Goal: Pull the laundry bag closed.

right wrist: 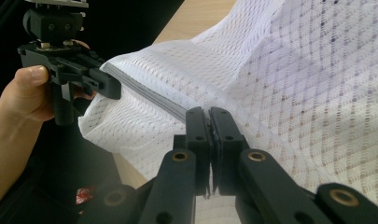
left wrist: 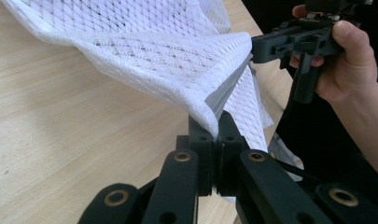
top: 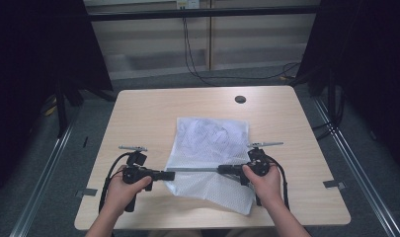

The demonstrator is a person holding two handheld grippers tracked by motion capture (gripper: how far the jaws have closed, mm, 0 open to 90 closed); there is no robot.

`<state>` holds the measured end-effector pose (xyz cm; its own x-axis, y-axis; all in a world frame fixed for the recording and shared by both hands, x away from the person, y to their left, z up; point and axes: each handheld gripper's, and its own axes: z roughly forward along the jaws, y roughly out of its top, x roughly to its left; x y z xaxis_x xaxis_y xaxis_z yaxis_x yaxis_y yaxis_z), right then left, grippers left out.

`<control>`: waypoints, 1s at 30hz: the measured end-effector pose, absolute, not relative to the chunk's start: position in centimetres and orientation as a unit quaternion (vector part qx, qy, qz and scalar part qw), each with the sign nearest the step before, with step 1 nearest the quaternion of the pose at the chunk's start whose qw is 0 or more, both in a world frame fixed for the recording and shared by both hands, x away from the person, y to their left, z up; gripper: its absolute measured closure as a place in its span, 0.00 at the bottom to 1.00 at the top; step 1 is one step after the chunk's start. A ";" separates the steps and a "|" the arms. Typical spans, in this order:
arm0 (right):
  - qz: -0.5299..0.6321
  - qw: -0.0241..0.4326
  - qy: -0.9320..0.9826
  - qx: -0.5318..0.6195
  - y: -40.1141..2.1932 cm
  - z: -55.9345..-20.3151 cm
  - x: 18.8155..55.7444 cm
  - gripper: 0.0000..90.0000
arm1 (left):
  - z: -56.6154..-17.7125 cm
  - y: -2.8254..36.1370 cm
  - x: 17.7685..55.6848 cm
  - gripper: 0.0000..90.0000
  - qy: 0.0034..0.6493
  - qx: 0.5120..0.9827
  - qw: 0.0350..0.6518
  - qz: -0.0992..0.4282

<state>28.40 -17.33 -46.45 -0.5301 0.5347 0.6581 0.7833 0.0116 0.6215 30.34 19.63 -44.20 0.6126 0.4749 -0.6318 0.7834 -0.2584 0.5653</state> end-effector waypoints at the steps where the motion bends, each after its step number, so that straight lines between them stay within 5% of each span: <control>1: -0.521 0.117 -0.703 -0.470 -17.4 -46.4 28.4 0.97 | -44.2 19.6 30.3 0.98 0.406 0.775 0.454 -0.170; 30: -0.519 0.119 -0.700 -0.476 -18.3 -46.8 28.3 0.98 | -44.2 19.8 30.3 0.98 0.413 0.771 0.453 -0.173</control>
<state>28.26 -18.33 -46.81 -0.5180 0.5425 0.6613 0.7902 0.0076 0.6128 30.33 19.80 -44.20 0.5982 0.4804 -0.6414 0.7940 -0.2472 0.5553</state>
